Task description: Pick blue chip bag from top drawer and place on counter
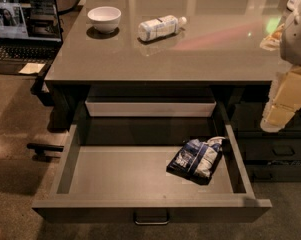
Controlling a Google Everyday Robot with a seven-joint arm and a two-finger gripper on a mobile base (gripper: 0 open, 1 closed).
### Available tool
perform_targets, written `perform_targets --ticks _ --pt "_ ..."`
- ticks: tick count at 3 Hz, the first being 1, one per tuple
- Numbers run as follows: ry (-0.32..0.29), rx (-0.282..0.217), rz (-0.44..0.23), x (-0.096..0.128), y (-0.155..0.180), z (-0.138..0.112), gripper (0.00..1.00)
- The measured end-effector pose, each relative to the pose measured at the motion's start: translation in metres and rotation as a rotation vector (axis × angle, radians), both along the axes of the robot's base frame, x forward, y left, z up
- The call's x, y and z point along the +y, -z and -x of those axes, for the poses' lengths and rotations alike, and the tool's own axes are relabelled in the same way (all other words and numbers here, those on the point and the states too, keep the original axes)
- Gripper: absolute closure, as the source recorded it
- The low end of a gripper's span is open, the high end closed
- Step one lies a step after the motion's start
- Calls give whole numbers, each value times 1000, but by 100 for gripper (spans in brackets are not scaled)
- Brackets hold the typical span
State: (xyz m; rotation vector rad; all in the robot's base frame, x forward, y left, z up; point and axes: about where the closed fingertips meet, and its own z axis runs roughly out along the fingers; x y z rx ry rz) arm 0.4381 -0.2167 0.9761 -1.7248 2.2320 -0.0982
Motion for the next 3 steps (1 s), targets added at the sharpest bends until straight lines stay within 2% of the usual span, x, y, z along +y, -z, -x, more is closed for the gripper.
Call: perform_targets --ticks 2,3 --pt "-1 -15 3 -2 11 0 0" --pt "2 -18 7 -12 52 -2 0"
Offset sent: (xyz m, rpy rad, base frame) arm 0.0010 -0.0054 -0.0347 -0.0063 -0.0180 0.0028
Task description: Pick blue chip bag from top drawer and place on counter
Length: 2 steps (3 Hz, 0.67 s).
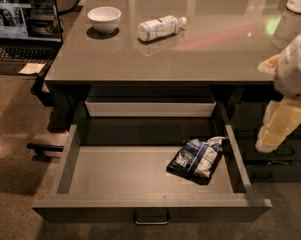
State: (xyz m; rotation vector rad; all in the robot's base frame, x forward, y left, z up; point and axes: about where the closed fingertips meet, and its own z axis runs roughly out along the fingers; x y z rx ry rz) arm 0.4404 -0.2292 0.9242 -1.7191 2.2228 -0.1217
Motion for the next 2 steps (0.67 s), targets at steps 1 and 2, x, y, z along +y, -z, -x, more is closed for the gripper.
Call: perform_targets --ticks 1,2 --pt "-2 34 -9 -15 67 -10 0" --pt "12 68 -26 -27 130 -26 0"
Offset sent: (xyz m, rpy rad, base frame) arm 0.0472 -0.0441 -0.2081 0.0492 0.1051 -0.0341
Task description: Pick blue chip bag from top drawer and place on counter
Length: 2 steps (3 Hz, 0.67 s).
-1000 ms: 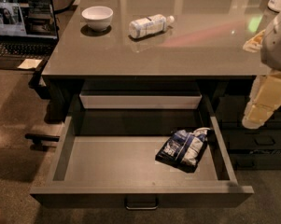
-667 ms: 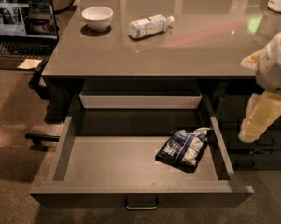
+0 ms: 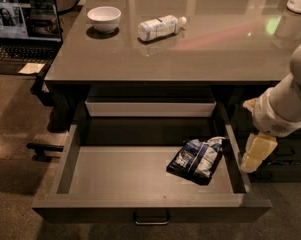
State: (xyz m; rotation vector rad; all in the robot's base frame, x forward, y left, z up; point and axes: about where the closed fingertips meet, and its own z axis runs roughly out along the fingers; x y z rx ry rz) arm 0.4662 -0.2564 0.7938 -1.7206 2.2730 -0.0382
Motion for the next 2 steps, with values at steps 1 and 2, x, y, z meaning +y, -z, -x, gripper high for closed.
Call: perform_targets --ticks 1,2 --pt "21 23 -38 3 45 -7 0" --pt "15 36 -68 20 79 -13 0"
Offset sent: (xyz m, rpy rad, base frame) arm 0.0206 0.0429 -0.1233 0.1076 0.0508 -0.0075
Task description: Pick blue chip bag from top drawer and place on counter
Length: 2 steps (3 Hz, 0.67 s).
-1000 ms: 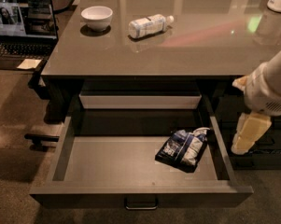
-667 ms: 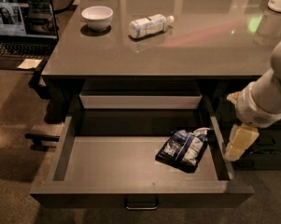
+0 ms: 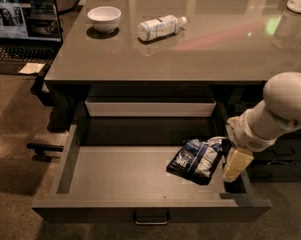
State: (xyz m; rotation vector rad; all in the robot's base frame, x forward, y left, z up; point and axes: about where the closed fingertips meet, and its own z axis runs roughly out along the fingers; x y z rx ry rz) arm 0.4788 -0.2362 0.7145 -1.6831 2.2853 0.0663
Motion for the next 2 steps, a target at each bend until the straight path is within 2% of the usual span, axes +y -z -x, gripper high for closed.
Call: perform_targets --ticks 2 --pt "-74 3 -48 35 43 -23 0"
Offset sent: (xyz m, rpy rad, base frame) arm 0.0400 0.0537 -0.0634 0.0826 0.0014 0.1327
